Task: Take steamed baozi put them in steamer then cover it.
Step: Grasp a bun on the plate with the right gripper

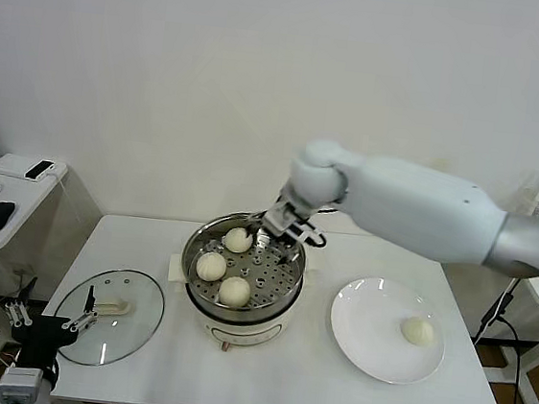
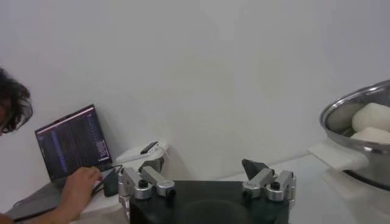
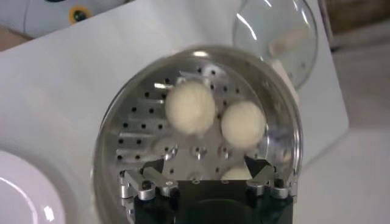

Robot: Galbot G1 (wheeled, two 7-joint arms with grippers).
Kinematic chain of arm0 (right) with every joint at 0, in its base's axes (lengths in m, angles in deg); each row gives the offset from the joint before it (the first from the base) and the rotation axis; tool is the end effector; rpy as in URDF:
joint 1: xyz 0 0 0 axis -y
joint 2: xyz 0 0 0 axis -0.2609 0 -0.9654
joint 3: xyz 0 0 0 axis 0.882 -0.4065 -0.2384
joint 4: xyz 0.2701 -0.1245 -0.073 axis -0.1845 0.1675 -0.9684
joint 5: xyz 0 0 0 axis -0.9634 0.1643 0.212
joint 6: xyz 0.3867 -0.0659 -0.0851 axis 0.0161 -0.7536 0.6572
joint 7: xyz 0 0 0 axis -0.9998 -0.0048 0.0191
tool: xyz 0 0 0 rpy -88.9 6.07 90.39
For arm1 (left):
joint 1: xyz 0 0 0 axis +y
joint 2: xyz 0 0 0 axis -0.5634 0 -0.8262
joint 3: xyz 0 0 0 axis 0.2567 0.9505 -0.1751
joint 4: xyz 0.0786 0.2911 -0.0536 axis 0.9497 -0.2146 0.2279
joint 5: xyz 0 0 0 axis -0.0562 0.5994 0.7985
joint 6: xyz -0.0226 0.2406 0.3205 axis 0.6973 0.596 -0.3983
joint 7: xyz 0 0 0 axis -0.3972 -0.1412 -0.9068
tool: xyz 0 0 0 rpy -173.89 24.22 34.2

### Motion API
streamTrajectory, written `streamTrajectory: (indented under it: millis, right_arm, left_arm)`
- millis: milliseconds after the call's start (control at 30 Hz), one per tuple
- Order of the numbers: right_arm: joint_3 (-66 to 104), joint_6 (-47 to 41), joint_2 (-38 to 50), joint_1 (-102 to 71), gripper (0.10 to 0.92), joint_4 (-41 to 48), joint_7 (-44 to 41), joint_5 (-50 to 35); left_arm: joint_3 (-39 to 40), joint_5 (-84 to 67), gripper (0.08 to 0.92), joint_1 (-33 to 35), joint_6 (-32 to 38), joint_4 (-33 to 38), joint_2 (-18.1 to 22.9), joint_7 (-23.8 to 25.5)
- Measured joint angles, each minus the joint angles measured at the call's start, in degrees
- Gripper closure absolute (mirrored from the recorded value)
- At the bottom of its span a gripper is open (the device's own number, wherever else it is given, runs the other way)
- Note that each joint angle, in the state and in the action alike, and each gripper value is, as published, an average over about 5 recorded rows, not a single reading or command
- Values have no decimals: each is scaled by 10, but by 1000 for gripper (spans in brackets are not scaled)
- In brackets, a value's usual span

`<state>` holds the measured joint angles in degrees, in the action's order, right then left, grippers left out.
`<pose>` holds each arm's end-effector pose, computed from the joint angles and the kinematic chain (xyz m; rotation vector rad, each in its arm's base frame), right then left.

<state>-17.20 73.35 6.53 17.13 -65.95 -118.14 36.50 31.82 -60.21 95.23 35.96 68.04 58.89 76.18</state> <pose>0.5207 0.1506 -0.0276 1.7652 -1.0906 2.0162 0.2093 0.0779 -0.1893 0.3480 -2.9126 -0.5935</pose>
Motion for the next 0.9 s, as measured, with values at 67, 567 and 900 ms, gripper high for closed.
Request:
streamTrajectory:
  millis: [67,567,900]
  right_arm:
    - [6,-19,24,-2,203,-4,-3,-1]
    - [73,-82,239,-98,203,-33,-7,48]
    - [196,-93,305,-266,203,-23,2,96]
  left_arm:
    - [3,0,177,-1,0,0,-2,0]
    - [27,6,177,-10,0,-4,-12,0]
    - [37,11,177,-13,-1,-11,-15,-1]
